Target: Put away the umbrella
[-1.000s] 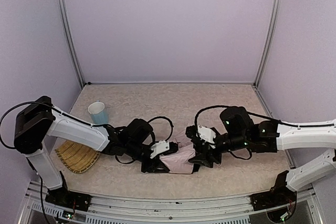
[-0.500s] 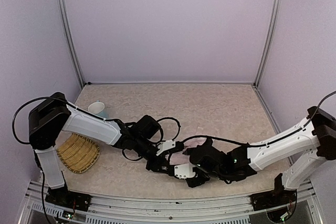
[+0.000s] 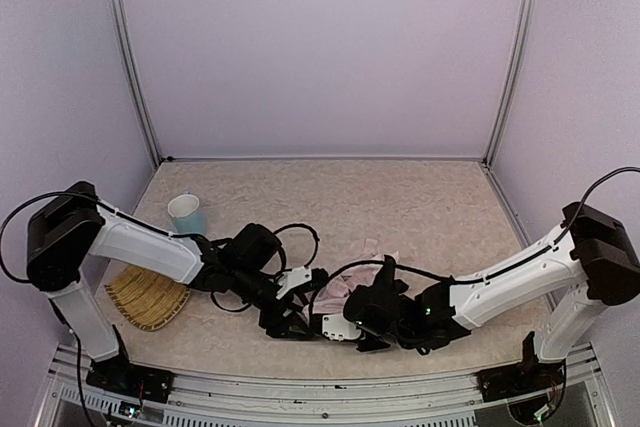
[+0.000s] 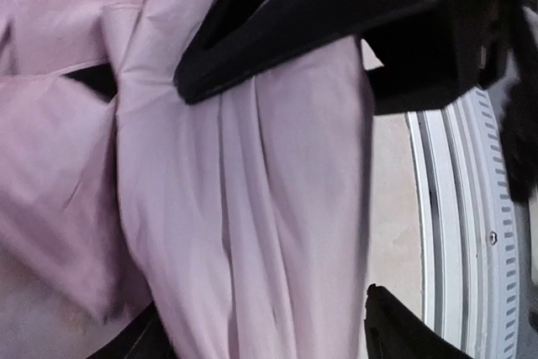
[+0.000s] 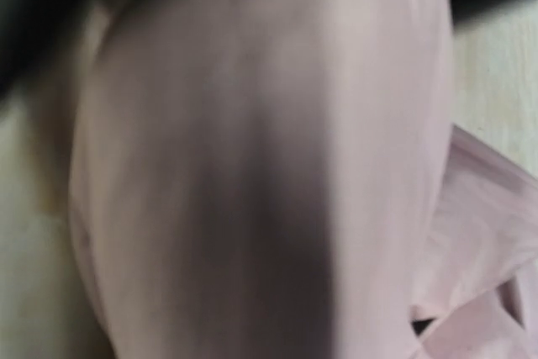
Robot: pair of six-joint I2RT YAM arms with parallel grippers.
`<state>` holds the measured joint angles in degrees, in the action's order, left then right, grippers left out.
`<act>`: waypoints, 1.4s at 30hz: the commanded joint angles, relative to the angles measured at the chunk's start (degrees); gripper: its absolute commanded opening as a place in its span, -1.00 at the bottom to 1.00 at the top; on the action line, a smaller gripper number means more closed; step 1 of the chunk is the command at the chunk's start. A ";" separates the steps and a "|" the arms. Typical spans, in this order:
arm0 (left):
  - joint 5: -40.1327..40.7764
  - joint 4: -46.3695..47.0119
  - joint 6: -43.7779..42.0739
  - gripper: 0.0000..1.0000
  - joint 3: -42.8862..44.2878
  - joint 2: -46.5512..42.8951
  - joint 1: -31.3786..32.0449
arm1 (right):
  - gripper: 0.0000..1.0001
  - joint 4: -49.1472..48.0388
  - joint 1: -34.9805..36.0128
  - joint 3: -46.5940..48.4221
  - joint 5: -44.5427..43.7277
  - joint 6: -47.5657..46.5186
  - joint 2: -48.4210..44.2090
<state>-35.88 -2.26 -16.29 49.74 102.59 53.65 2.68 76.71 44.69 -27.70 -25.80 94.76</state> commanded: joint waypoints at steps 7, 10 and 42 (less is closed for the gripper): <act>15.02 40.40 2.86 0.63 -29.06 -35.09 -0.90 | -0.45 11.80 -7.75 1.02 26.34 12.69 -3.47; 20.33 40.22 -1.97 0.50 -32.41 -40.62 2.71 | -0.46 13.70 -12.13 2.16 39.26 15.29 -3.97; 38.18 13.44 -27.34 0.22 -4.93 0.89 14.34 | -0.15 22.20 -27.62 14.47 76.97 15.80 10.15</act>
<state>3.62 19.53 -47.09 43.57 99.88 69.60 21.78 49.54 58.33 45.74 -9.98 103.66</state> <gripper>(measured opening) 0.707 0.373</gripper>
